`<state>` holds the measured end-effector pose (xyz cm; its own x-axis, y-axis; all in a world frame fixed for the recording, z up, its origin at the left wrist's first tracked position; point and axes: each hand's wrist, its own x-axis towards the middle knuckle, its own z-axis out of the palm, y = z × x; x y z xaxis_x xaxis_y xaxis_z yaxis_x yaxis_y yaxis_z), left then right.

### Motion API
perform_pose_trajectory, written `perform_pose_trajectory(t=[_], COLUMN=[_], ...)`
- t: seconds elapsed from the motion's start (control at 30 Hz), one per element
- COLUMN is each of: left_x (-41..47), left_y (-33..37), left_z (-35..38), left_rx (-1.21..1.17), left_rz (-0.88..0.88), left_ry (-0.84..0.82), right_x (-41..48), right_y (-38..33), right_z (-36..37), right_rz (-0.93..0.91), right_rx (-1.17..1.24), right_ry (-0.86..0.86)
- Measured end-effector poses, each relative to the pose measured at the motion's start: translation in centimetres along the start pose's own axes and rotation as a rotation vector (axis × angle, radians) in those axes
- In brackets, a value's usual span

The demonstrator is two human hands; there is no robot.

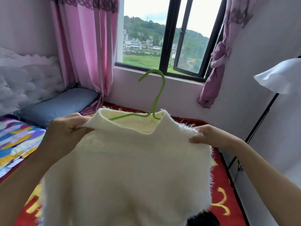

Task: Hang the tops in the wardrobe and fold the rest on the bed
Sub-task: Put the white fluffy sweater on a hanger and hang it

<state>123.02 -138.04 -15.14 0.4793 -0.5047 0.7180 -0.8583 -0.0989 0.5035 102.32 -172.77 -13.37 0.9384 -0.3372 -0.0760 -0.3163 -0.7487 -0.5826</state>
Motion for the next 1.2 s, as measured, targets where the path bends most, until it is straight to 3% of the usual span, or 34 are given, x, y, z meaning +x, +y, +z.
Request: perform_pose_trajectory(t=[0.13,0.27,0.4,0.53,0.7,0.93,1.07,1.2], left_x=[-0.6,-1.2,-2.5,-5.5,-7.1,-13.6,-21.2,-28.2], left_y=[-0.1,-0.5,-1.4,-1.6,-1.4,2.2,5.9,11.2], left_z=[-0.5,-1.5,-4.0,-8.5,-11.5,-18.4,-20.7,-22.0], left_rx=[-0.006,0.002,0.084,0.172,0.309,0.490,0.596,0.739], left_rz=[-0.013,0.020,0.015,-0.107,-0.166,-0.237,-0.434,-0.670], left_ry=[-0.018,0.021,0.027,0.070,0.037,0.113,0.188,0.342], right_x=[0.7,1.6,3.5,4.9,5.6,4.9,2.7,-0.9], right_y=[-1.8,-8.7,-13.9,-18.0,-20.9,-27.4,-30.4,-34.2], right_z=[-0.1,2.3,5.5,8.9,12.5,17.6,21.6,26.0], right_rz=[-0.033,-0.326,-0.439,-0.572,-0.815,-1.050,-1.173,-1.323], right_rx=[-0.227,-0.033,0.023,-0.008,-0.168,-0.094,-0.179,-0.118], right_ry=[-0.065,0.060,0.081,0.036,0.221,0.009,-0.201,-0.366])
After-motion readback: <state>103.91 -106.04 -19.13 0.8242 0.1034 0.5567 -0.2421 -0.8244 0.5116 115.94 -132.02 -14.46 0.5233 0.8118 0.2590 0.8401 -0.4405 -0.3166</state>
